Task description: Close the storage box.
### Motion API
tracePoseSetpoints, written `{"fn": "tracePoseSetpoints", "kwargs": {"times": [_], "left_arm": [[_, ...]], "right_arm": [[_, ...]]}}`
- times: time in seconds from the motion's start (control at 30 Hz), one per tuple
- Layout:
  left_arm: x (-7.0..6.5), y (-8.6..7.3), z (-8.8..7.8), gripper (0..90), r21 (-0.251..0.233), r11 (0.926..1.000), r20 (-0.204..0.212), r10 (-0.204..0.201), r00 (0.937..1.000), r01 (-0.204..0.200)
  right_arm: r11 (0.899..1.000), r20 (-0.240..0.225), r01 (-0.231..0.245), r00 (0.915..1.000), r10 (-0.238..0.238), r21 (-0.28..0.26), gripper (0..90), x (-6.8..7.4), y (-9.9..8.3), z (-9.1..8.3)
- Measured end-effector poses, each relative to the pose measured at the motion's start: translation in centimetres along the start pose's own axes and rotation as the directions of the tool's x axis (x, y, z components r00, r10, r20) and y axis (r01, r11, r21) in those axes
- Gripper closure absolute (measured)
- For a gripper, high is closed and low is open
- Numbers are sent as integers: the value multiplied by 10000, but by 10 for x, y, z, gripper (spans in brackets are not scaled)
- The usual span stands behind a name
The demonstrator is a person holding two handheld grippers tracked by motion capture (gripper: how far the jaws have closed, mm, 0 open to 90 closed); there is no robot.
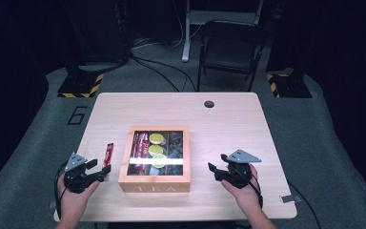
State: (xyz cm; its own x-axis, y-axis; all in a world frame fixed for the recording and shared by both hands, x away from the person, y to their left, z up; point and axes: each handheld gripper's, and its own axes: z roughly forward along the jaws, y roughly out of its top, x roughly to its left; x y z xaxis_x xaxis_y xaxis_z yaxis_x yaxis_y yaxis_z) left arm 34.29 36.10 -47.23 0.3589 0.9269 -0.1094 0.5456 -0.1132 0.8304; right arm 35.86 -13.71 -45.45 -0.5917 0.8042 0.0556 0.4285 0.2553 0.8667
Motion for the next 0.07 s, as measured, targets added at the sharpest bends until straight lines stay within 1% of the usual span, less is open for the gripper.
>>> {"fn": "tracePoseSetpoints", "kwargs": {"times": [0.03, 0.07], "left_arm": [[1, 0, 0, 347, 49, 10000, -110, -77, 9999, 78], [3, 0, 1, 340, 102, 9996, -233, -248, 9994, 250]], "right_arm": [[9994, -316, 305, 9990, -310, -162, 368, 5, 1, 0], [9990, -591, 414, 9973, -424, -189, 374, 9, 2, -1]]}}
